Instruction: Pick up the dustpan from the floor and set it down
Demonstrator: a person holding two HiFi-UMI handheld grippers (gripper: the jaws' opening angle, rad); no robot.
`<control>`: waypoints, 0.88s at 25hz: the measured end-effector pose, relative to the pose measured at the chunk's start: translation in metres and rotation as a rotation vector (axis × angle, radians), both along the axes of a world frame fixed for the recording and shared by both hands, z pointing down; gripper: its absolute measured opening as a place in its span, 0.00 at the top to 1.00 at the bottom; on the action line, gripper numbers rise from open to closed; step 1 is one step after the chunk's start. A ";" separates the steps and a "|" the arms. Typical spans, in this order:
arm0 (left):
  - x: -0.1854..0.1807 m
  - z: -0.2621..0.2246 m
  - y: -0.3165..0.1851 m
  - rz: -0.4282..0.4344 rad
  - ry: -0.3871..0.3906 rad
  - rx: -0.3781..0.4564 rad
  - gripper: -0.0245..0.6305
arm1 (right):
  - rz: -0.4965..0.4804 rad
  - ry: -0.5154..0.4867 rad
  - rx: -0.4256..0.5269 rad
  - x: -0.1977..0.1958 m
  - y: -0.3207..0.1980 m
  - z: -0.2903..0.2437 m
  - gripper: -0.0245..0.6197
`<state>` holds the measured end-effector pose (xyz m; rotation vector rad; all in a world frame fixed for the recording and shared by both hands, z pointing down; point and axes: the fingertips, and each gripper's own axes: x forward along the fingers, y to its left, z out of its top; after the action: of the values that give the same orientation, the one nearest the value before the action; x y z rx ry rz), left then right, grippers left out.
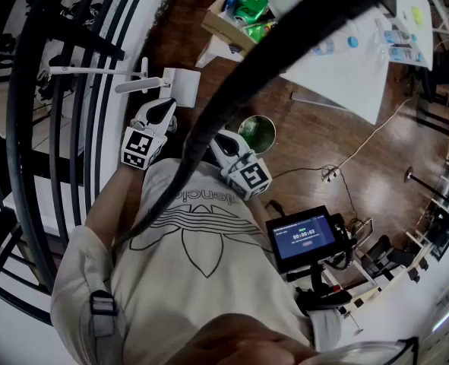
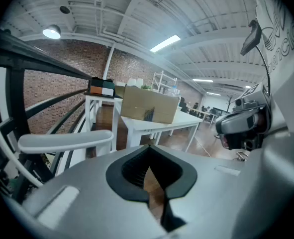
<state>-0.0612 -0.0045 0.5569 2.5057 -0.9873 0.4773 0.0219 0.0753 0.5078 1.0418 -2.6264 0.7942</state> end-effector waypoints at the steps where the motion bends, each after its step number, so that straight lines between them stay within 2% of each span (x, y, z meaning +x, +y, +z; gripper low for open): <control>1: -0.010 0.010 -0.008 -0.047 -0.025 0.015 0.93 | 0.002 -0.005 -0.016 -0.003 0.000 0.002 0.96; 2: -0.020 0.020 -0.016 -0.090 -0.049 0.027 0.93 | 0.003 -0.008 -0.031 -0.007 0.000 0.005 0.96; 3: -0.029 0.033 -0.024 -0.128 -0.070 0.032 0.80 | 0.005 -0.010 -0.047 -0.009 0.001 0.008 0.96; 4: -0.038 0.048 -0.032 -0.159 -0.090 0.030 0.50 | 0.007 -0.011 -0.064 -0.012 0.002 0.012 0.96; 5: -0.046 0.064 -0.039 -0.185 -0.113 0.026 0.37 | 0.010 -0.011 -0.082 -0.014 0.005 0.018 0.96; 6: -0.054 0.081 -0.047 -0.205 -0.142 0.027 0.30 | 0.016 -0.009 -0.103 -0.015 0.009 0.024 0.96; 7: -0.060 0.097 -0.054 -0.215 -0.170 0.032 0.26 | 0.023 -0.005 -0.126 -0.014 0.015 0.032 0.96; 9: -0.062 0.118 -0.070 -0.211 -0.192 0.050 0.25 | 0.039 0.010 -0.162 -0.011 0.028 0.048 0.96; 14: -0.037 0.134 -0.102 -0.110 -0.126 0.129 0.21 | 0.093 0.048 -0.245 -0.008 0.052 0.067 0.96; 15: -0.032 0.136 -0.103 -0.079 -0.131 0.135 0.21 | 0.102 0.049 -0.252 -0.009 0.054 0.067 0.96; 16: -0.028 0.138 -0.105 -0.051 -0.152 0.134 0.27 | 0.108 0.042 -0.252 -0.010 0.054 0.065 0.96; 17: -0.026 0.139 -0.106 -0.033 -0.185 0.128 0.61 | 0.111 0.032 -0.251 -0.010 0.053 0.061 0.96; 18: -0.025 0.137 -0.108 -0.031 -0.218 0.116 0.89 | 0.115 0.024 -0.252 -0.010 0.051 0.056 0.96; 22: -0.030 0.139 -0.102 -0.074 -0.233 0.045 0.89 | 0.115 0.036 -0.239 -0.005 0.055 0.062 0.96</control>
<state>-0.0915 -0.1060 0.6959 2.4827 -1.1839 0.7450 0.0166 0.1300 0.5698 1.1338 -2.3859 1.0726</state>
